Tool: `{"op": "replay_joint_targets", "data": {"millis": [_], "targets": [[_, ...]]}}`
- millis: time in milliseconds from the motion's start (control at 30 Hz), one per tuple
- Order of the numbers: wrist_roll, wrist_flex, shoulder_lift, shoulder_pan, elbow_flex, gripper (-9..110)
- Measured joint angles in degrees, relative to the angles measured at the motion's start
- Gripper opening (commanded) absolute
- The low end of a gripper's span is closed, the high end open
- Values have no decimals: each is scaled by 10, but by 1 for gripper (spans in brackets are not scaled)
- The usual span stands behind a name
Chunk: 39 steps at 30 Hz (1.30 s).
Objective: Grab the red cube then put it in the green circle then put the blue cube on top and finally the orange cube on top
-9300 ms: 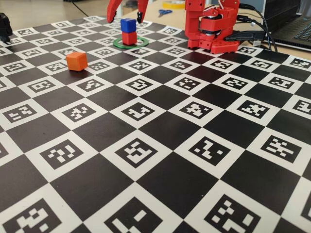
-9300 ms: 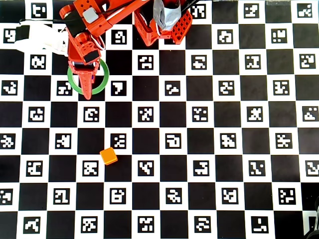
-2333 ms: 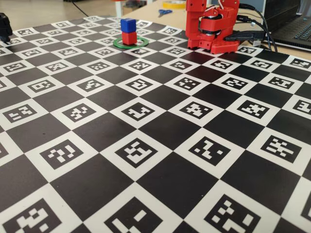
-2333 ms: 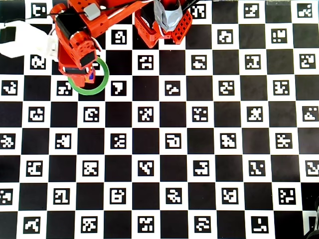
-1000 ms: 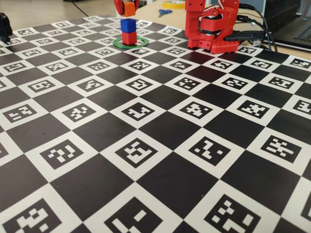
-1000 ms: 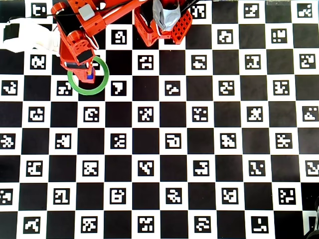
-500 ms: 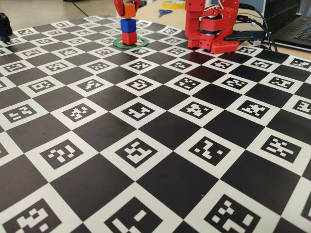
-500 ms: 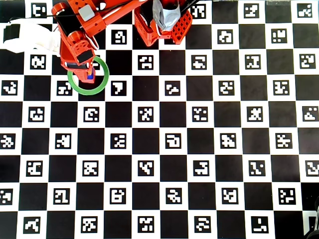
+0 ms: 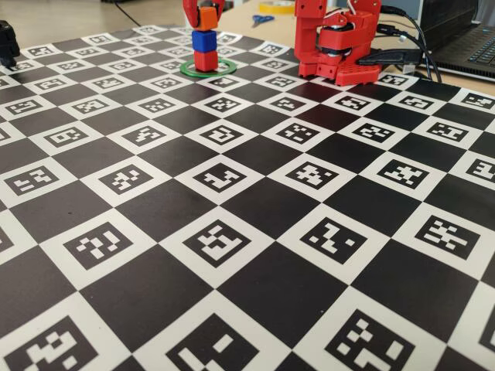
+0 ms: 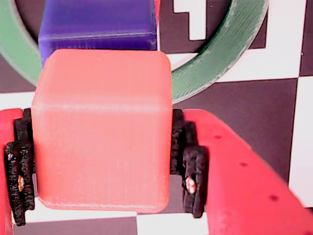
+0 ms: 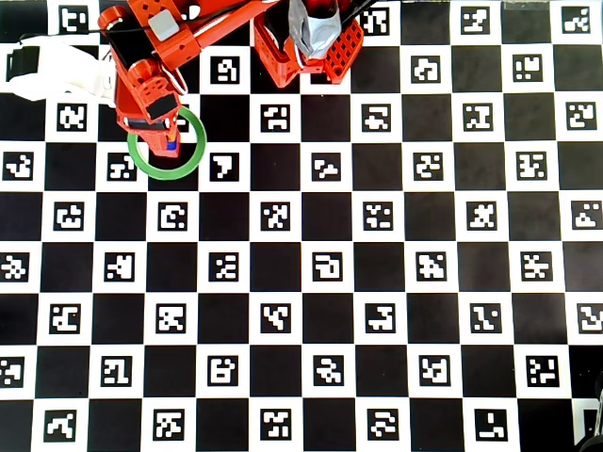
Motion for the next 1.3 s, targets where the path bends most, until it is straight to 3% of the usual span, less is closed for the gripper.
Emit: {"op": "replay_joint_targets", "data": {"millis": [667, 1300], "targets": [[0, 0, 0, 1, 0, 51], [11, 98, 99, 1, -69, 51]]}}
